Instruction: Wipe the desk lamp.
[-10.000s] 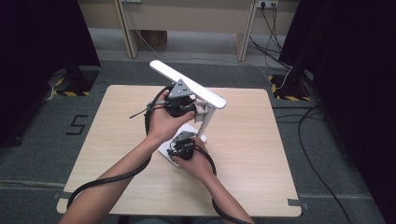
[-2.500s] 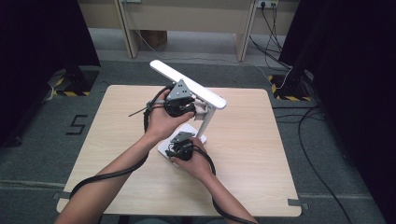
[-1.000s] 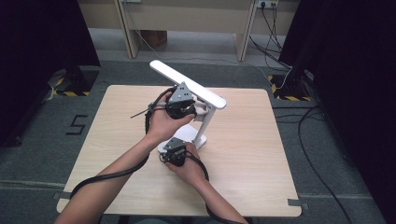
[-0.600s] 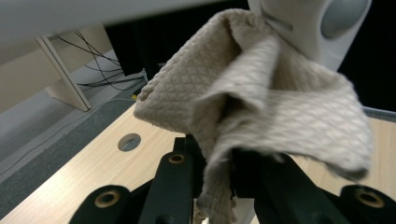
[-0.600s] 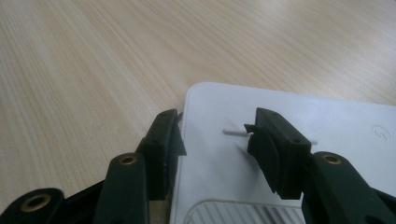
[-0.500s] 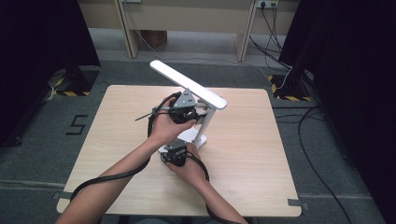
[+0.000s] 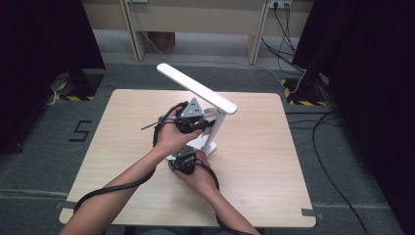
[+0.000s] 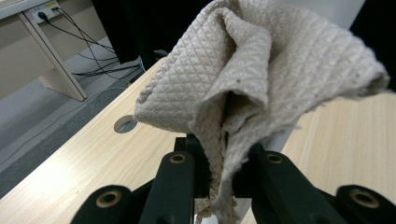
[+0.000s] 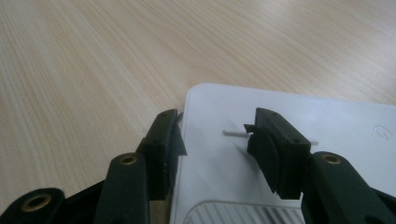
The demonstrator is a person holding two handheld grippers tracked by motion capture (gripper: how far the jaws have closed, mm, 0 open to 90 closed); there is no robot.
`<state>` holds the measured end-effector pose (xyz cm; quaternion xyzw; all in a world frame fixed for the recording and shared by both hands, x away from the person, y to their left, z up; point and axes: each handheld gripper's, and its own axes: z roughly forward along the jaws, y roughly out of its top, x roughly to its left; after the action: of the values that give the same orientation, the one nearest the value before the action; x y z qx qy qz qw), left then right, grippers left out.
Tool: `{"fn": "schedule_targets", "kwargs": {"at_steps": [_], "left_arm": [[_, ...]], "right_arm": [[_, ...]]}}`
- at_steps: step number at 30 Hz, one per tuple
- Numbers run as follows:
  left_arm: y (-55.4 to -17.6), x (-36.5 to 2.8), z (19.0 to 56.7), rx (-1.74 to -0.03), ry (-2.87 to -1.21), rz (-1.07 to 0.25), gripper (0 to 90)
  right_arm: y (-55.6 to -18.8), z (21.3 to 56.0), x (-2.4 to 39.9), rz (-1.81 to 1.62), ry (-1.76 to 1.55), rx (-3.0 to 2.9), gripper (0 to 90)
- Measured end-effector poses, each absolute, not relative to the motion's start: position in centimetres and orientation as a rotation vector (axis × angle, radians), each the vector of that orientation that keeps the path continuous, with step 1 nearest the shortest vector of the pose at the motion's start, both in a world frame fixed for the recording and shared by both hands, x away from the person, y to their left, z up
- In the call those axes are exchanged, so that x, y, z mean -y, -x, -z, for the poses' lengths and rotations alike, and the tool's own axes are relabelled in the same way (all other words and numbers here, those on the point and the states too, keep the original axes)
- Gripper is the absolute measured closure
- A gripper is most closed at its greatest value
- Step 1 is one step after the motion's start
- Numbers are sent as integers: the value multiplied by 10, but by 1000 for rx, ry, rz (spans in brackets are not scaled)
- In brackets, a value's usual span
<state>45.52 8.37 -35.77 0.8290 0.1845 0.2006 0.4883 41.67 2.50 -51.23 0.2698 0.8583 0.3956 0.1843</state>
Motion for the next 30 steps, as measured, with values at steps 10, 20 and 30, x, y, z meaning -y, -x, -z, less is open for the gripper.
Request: {"fn": "schedule_targets", "kwargs": {"at_steps": [10,20,30], "left_arm": [[-457,-86,370,-433,-2063,-502,813],[-465,-90,389,-444,-2140,-467,812],[-472,-90,401,-456,-2166,-437,811]], "right_arm": [[-415,513,-25,-1116,-777,-2418,516],[-417,515,-24,-1133,-723,-2400,516],[-415,514,-24,-1135,-757,-2399,518]]}}
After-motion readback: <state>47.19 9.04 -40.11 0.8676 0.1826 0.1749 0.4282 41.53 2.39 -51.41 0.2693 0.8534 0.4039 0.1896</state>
